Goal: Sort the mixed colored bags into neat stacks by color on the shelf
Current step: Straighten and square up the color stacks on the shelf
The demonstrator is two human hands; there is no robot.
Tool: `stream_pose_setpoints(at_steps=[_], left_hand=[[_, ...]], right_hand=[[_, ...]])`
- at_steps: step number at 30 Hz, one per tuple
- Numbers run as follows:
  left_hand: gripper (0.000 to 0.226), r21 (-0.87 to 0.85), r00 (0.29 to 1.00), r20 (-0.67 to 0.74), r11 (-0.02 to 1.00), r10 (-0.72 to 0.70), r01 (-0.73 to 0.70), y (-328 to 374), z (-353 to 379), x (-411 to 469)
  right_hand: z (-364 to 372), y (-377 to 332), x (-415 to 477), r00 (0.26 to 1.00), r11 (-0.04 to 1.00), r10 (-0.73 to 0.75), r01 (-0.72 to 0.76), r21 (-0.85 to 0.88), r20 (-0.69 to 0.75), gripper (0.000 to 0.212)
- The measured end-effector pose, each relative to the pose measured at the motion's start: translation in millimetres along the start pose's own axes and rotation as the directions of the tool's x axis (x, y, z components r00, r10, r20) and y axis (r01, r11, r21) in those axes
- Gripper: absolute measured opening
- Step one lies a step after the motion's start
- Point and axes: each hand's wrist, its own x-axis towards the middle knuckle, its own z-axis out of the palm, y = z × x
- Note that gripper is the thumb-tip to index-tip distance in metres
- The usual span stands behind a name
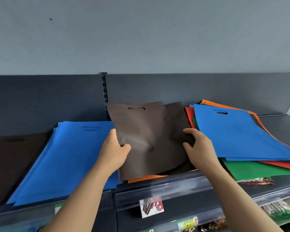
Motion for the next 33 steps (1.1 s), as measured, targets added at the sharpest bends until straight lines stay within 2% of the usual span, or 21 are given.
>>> stream_pose_setpoints(at_steps=[5,9,13,17,25,33], left_hand=[[0.031,0.061,0.997,-0.071,0.998,0.011,-0.007,-45,-71,-13],[0.058,0.087,0.990,-0.131,0.994,-0.047,0.059,-71,-118,-27],[0.050,0.047,0.979,-0.193,0.996,-0.071,0.082,-92,-158,-37],[0.058,-0.016,0.964,-0.222,0.989,-0.150,0.150,-117,-191,-42],[0.048,0.014,0.902,-0.394,0.981,-0.175,0.196,-162,-259,-52],[0.060,0.135,0.890,-0.421,0.958,-0.175,0.252,-213,-343,-44]], right_hand=[[47,-54,-27,0.999,0.998,-0.034,0.033,0.044,0.025,0.043],[84,-90,-45,0.995,0.996,-0.066,0.063,0.056,0.069,0.043],[119,-125,-53,0.985,0.991,-0.115,0.105,0.084,0.129,0.043],[152,-156,-52,0.968,0.980,-0.174,0.152,0.130,0.180,0.043],[215,-216,-67,0.936,0.956,-0.243,0.186,0.225,0.256,0.041],[273,-283,-96,0.922,0.956,-0.254,0.195,0.217,0.291,0.042]])
